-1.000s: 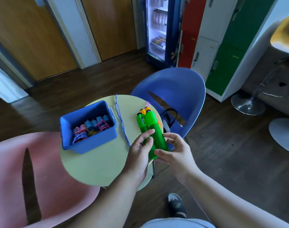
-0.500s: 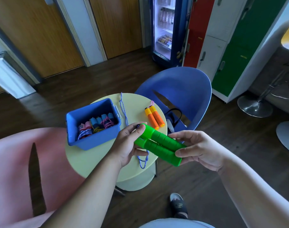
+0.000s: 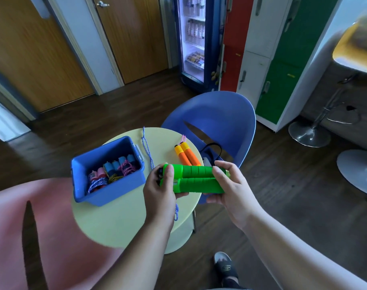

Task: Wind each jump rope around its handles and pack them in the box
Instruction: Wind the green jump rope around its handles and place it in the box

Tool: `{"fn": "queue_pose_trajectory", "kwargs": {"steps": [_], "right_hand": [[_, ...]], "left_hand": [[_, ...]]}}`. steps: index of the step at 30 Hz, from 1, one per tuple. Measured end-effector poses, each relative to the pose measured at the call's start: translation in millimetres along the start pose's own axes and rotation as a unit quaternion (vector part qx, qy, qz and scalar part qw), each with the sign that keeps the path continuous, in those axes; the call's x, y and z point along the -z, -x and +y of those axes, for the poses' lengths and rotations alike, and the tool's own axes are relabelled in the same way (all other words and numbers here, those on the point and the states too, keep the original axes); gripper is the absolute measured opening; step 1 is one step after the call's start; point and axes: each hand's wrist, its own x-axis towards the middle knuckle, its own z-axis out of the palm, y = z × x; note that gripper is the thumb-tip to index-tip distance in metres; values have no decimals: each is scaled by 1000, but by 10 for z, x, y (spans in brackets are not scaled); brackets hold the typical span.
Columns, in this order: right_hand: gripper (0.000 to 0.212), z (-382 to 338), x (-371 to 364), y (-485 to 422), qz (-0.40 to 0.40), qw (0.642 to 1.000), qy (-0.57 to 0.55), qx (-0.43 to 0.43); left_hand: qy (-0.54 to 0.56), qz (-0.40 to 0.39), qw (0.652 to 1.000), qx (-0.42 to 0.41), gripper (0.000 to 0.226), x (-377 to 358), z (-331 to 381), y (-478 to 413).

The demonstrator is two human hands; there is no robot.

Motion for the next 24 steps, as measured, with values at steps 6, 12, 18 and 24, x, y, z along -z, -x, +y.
{"fn": "queue_pose_trajectory", "kwargs": {"steps": [6, 12, 18, 24], "right_hand": [[18, -84, 17, -94, -2, 995, 39, 91], [19, -75, -97, -111, -1, 990, 52, 128], [15, -149, -92, -24, -111, 987, 61, 98], [7, -179, -111, -44, -151, 984, 73, 58]], "left_hand": [[39, -23, 999, 19, 12, 71, 139, 5], [23, -8, 1000, 6, 11, 104, 181, -23], [14, 8, 1000, 9, 12, 223, 245, -99], [17, -7, 1000, 17, 14, 237, 293, -82]]}}
